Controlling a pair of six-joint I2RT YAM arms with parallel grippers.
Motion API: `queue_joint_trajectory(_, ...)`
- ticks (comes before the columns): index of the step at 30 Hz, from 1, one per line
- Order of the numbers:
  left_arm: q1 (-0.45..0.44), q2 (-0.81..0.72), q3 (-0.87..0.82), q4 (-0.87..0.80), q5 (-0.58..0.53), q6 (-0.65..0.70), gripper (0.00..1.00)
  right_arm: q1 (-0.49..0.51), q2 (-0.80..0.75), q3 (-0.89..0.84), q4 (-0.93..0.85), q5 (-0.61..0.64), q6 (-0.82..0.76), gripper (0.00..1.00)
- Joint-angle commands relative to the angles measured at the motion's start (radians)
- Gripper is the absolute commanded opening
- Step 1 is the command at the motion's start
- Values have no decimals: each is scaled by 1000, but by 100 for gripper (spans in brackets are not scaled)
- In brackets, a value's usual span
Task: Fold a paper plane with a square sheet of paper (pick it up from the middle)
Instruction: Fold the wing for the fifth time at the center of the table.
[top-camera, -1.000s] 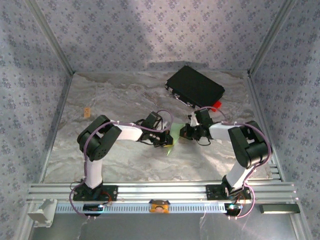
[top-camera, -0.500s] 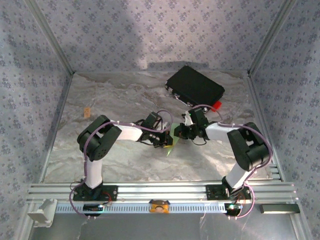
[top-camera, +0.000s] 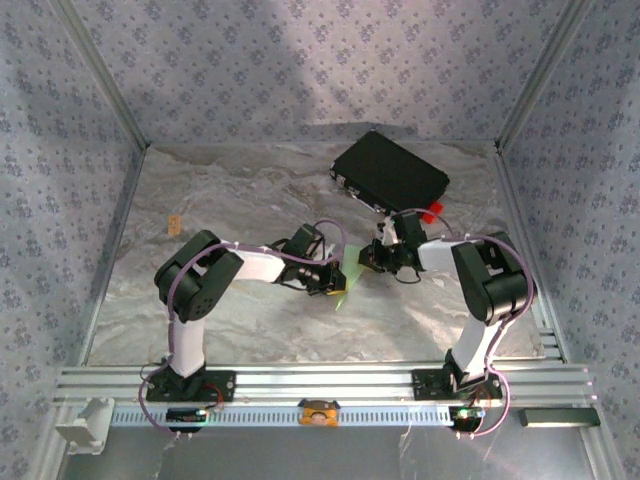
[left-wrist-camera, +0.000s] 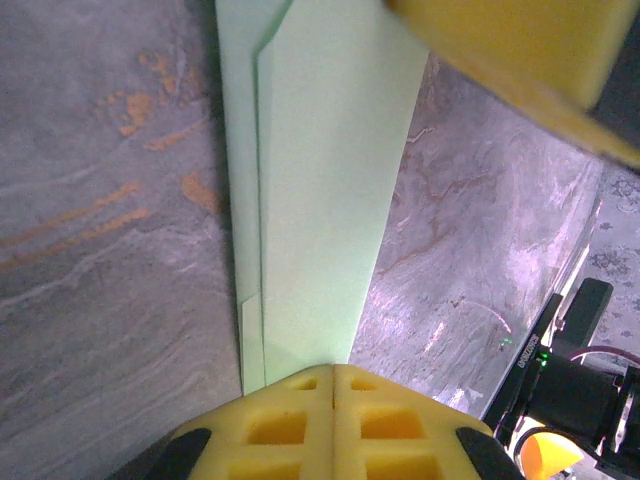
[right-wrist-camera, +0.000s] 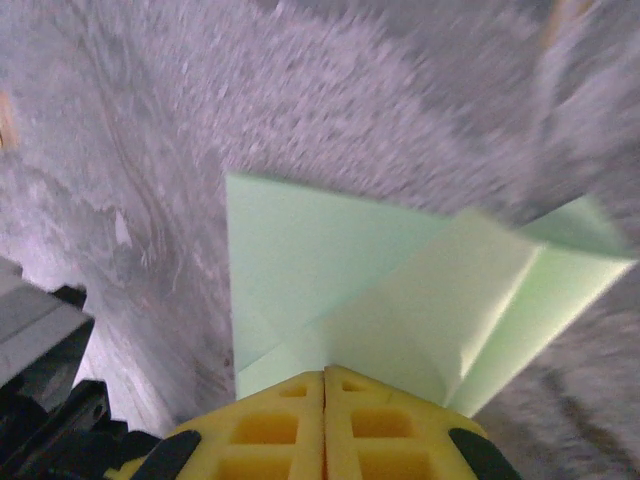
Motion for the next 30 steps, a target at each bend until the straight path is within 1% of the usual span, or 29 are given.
queue_joint_trajectory(1, -12, 30, -28, -56, 4, -8, 0, -29, 21, 15, 0, 57, 15, 9)
queue_joint_trajectory(9, -14, 37, -33, -46, 11, -10, 0, -91, 24, 30, -43, 103, 24, 9)
queue_joint_trajectory(16, -17, 39, -32, -40, 14, -11, 0, -104, 33, 81, -86, 113, 30, 10)
queue_joint_trajectory(23, -19, 37, -32, -39, 11, -11, 0, -105, -77, 95, -142, 124, 13, 11)
queue_joint_trajectory(27, -19, 37, -32, -39, 10, -11, 0, -101, -124, 97, -167, 65, 0, 12)
queue_joint_trajectory(30, -18, 36, -32, -41, 8, -11, 0, -71, -126, 80, -146, 28, 7, 13)
